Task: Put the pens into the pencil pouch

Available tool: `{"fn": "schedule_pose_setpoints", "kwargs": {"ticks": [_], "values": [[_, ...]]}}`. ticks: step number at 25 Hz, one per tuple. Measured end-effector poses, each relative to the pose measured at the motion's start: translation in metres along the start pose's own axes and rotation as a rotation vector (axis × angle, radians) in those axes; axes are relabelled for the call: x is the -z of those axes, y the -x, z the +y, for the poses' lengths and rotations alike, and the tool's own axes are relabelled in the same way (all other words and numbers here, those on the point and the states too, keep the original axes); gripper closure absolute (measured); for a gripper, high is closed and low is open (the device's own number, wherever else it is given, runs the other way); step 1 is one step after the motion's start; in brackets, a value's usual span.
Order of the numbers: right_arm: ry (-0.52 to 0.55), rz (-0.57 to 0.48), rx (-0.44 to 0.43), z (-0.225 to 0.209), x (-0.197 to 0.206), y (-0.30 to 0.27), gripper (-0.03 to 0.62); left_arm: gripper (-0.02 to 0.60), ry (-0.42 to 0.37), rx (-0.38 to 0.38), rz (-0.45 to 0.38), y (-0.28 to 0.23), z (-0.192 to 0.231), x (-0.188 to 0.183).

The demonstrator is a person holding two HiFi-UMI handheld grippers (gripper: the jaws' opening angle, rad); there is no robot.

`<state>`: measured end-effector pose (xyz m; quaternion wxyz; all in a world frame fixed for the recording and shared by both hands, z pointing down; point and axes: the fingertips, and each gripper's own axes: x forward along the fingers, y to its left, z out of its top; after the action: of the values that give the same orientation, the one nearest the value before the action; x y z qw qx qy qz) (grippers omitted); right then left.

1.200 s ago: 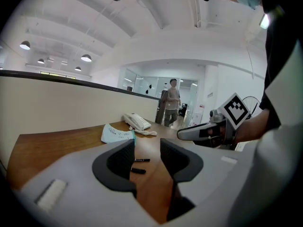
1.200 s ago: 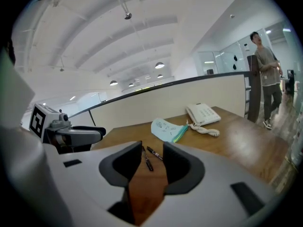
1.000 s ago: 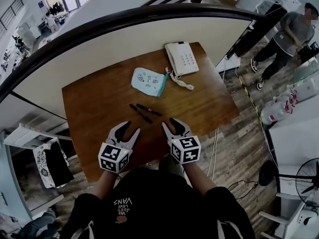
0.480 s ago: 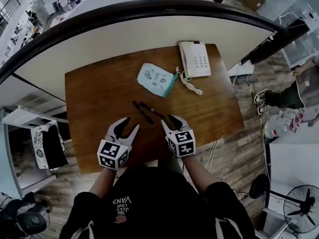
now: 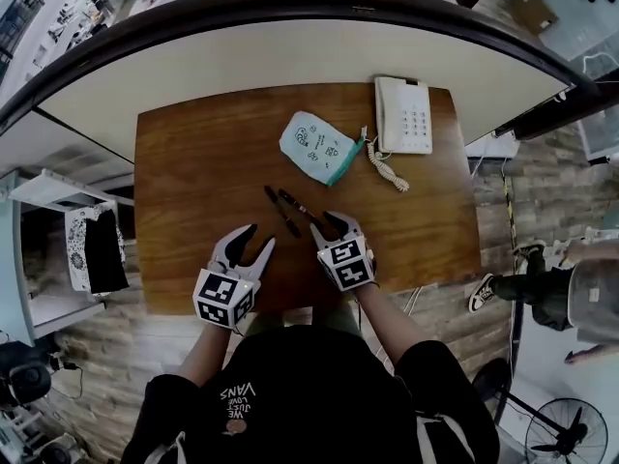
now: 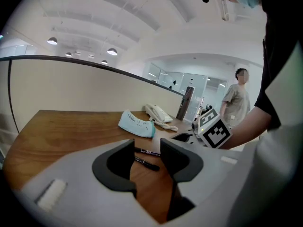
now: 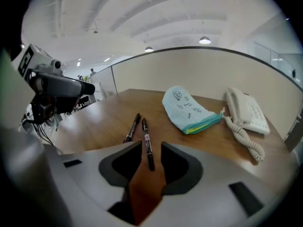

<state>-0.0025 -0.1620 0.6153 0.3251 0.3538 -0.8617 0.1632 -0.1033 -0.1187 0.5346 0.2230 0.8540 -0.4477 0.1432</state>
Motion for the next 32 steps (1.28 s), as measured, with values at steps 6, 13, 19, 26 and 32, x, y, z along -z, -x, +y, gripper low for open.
{"fn": "schedule_pose_setpoints", "kwargs": {"ticks": [6,13,19,26,32], "values": [[0.114,0.051,-0.056,0.006,0.008,-0.019,0.479,0.426,0.028,-0.029,0.012,-0.003,-0.001,0.007],[0.154,0.07,-0.084,0.006,0.016,-0.027,0.489,0.426,0.033,-0.045,0.024,-0.009,0.0,0.01],[0.17,0.058,-0.076,0.005,0.015,-0.026,0.549,0.426,0.019,-0.039,0.04,-0.017,-0.001,0.01],[0.094,0.014,-0.05,-0.013,0.009,-0.006,0.549,0.426,-0.015,-0.006,0.044,-0.041,-0.013,0.001],[-0.017,-0.022,-0.004,-0.041,0.014,0.021,0.549,0.426,-0.083,0.041,0.043,-0.078,-0.027,-0.013]]}}
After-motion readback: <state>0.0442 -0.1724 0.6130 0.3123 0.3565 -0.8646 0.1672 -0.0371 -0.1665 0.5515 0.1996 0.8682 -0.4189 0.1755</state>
